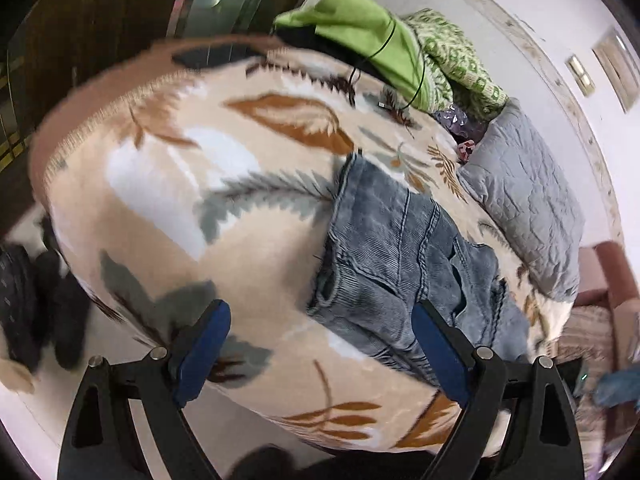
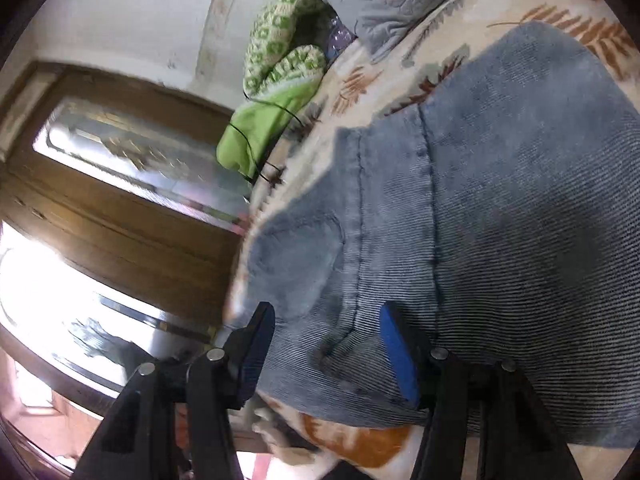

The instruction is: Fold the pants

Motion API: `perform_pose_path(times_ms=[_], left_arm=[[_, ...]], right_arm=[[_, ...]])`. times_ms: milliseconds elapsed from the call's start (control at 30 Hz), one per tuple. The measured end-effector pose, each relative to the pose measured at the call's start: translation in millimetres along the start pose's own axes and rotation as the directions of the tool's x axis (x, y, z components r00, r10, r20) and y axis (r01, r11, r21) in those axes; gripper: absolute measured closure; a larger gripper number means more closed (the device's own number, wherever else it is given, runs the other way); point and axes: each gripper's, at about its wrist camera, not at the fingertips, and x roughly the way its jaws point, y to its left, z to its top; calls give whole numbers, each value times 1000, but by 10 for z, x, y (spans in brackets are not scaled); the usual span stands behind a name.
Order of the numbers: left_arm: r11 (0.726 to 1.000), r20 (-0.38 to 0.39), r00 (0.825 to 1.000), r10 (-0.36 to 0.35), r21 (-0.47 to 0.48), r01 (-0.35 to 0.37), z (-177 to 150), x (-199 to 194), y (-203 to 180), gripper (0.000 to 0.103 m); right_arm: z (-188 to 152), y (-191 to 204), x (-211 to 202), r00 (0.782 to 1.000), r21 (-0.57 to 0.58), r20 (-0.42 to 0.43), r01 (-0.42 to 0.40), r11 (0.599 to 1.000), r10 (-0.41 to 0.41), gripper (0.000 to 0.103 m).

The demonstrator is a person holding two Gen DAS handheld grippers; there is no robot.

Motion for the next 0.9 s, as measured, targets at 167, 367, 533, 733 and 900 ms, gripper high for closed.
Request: perform_pose_path(times_ms=[167,367,533,733,900], left_arm=[[994,-97,993,-65,-96,55,-36,271,-60,11],[989,-127,989,-79,-137,62,-23,505,-157,29],[987,-113,990,-78,-147,61,19,522,-159,51],[991,-92,993,-77,-112,67,-3,562,-244,82],[996,-8,997,-72,52,72,40,348,-581,89]], right_arm=[[-5,-6,37,1000,-29,-19,-23,999,23,44],[-7,-60,4,998,-23,-30,-54,998,53,44],[-9,-55,-10,997,-35,-39,-66,997,64,41],[-4,8,1,997,-56,-47,-59,997,56,38],[-29,257,-138,999,-183,44,-20,983,28,38]])
